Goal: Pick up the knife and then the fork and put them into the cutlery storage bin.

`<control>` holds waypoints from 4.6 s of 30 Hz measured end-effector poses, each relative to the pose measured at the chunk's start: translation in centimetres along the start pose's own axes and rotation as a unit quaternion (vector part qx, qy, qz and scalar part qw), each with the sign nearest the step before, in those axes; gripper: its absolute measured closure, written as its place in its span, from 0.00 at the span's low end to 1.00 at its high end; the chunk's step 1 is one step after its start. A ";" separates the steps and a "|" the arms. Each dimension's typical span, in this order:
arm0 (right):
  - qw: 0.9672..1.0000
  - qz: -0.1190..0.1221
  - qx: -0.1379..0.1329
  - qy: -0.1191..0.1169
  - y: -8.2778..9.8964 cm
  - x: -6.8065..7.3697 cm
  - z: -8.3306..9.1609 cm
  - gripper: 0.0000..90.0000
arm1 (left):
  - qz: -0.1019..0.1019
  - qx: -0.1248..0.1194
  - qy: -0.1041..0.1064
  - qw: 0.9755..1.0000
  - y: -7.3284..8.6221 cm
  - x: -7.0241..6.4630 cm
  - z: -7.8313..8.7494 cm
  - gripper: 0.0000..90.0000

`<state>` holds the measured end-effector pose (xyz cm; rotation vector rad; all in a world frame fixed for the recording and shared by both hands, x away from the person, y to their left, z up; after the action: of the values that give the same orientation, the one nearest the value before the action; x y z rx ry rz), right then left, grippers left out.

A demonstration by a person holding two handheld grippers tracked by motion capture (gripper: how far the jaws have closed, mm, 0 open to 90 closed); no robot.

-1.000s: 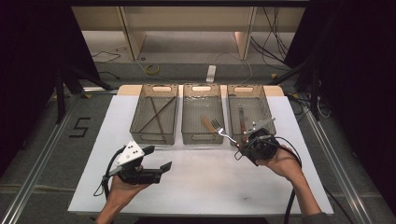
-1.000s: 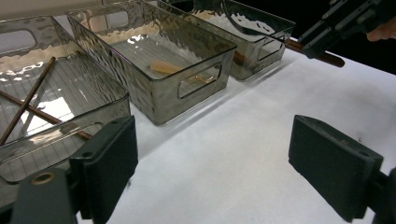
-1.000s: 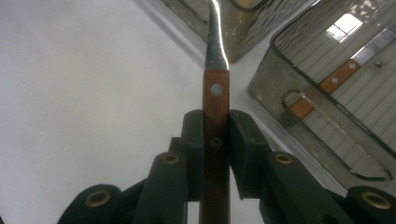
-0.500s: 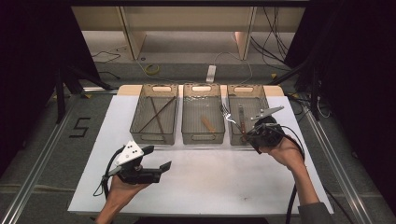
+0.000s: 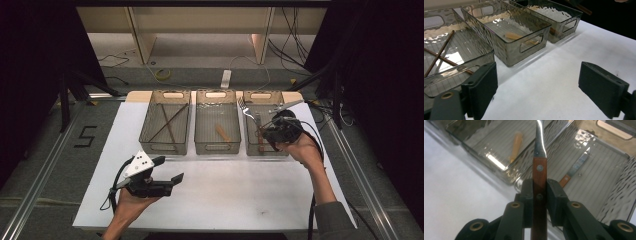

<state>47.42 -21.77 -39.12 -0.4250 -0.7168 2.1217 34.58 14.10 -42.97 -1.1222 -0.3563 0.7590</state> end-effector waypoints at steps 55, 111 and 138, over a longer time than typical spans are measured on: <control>0.988 -0.129 0.062 0.055 -1.6 -5.8 -5.6 0.85 | 0.002 -0.001 0.003 1.000 0.0 -0.1 -0.1 0.17; 0.994 -0.066 -0.081 -0.014 -0.3 1.1 0.5 0.29 | 0.004 -0.002 0.004 1.000 0.0 -0.1 0.0 0.17; 0.973 -0.062 -0.190 -0.112 6.9 6.8 2.2 0.26 | 0.010 -0.003 0.008 1.000 -0.1 0.0 -0.1 0.17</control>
<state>37.97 -20.44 -42.05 -0.3344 -1.2590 1.9319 34.64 14.00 -42.92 -1.1374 -0.3352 0.7666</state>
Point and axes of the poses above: each handheld gripper's, and its own axes: z roughly backward along the jaws, y roughly out of its underside, x roughly to its left, the point moved 4 cm from there along -z, roughly forward along the jaws, and after that the axes turned 2 degrees about y, right-handed, at the moved point
